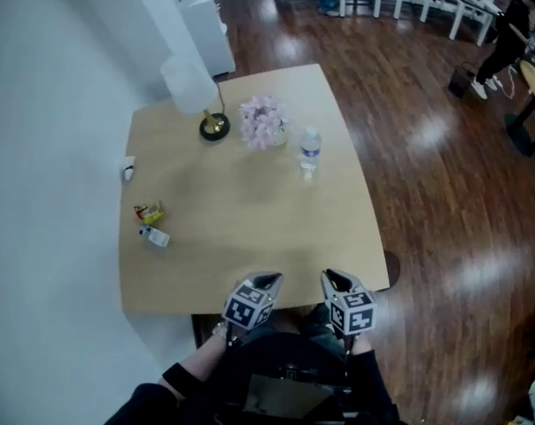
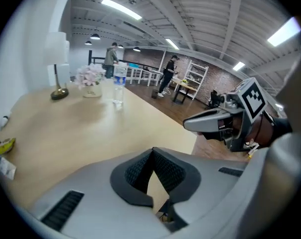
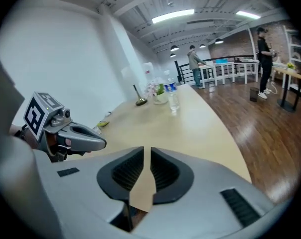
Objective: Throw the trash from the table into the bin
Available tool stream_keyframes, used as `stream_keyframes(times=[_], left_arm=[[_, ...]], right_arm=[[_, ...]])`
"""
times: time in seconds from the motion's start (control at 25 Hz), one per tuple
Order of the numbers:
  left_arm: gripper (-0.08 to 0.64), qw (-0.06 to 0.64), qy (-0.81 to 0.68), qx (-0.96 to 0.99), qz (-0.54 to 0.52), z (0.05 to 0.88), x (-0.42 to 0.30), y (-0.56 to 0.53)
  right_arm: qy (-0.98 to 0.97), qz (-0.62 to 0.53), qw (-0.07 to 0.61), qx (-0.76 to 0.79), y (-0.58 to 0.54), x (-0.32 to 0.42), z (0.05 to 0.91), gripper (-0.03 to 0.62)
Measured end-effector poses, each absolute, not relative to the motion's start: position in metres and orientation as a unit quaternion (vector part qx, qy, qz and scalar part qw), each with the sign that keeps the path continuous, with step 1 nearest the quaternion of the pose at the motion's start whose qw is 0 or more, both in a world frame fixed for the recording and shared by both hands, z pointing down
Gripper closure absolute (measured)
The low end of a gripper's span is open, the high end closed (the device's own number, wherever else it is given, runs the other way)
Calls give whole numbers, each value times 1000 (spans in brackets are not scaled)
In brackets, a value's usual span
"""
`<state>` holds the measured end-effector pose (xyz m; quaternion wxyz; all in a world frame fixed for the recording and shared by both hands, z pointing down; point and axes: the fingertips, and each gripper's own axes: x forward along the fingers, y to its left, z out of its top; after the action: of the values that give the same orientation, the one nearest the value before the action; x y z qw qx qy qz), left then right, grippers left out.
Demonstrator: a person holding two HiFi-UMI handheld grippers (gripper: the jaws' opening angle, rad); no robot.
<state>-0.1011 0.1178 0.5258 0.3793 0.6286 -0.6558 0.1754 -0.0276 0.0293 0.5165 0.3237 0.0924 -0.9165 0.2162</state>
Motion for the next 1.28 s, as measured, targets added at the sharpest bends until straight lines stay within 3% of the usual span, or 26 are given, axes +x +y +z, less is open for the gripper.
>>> stream_keyframes(times=[0.16,0.8,1.28], left_arm=[[557,397,-698,580,138,523,-164,192],[557,393,-774,494,50,529,-336,402],[557,411,-803,432,11,543,-408,445]], right_arm=[[-921,194,336,39,83,-88,512,578],[-915,115,376,-87,293,-285,513,584],[-910,39,380,-158,339,-391,521,571]])
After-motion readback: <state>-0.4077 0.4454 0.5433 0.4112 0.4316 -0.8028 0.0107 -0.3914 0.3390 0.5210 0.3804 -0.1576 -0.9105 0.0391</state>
